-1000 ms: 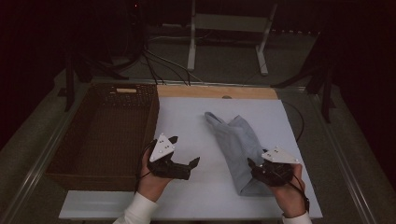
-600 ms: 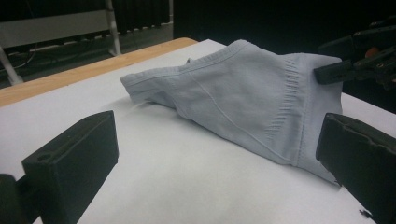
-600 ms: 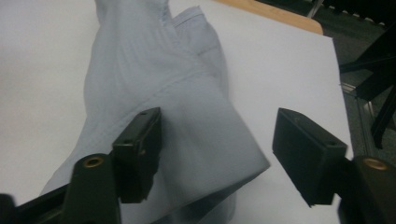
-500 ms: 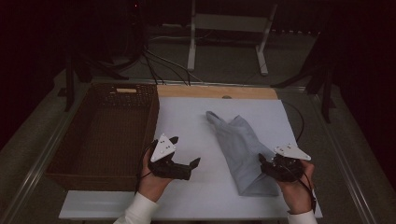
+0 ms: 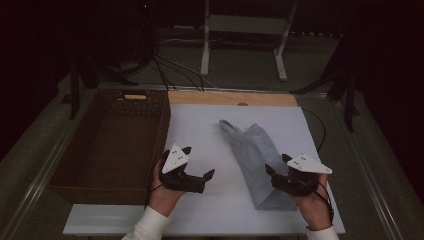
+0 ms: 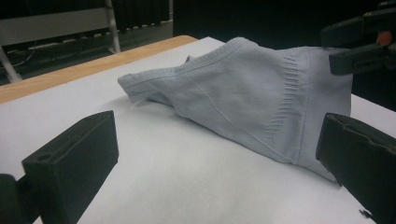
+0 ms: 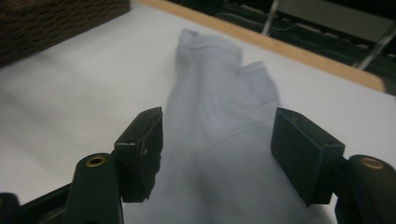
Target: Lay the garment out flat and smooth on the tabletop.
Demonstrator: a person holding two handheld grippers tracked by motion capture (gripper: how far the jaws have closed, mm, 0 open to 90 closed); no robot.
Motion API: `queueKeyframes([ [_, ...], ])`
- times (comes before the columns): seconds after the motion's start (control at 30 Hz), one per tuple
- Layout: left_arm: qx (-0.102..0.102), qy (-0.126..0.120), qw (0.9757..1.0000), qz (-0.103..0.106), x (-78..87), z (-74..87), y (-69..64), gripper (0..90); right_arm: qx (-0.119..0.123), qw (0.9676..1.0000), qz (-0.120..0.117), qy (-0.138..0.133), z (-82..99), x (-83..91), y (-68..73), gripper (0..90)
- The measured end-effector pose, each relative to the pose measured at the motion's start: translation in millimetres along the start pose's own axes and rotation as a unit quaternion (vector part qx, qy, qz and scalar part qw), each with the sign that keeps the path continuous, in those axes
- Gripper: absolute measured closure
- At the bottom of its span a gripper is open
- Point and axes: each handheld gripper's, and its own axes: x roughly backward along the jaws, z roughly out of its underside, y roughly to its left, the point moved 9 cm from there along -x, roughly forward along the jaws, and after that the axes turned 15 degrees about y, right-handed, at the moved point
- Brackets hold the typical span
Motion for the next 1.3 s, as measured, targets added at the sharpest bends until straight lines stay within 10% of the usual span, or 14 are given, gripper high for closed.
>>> queueKeyframes([
  [0.8,0.001,-0.005,1.0,-0.001,3.0,-1.9,0.3,0.2,0.0,0.9923,-0.045,0.115,48.6,-57.9,34.6,25.3],
  [1.3,-0.001,-0.004,1.0,0.0,2.6,-1.8,-0.7,0.3,0.027,0.9822,-0.012,0.186,66.0,-77.6,38.5,26.8],
])
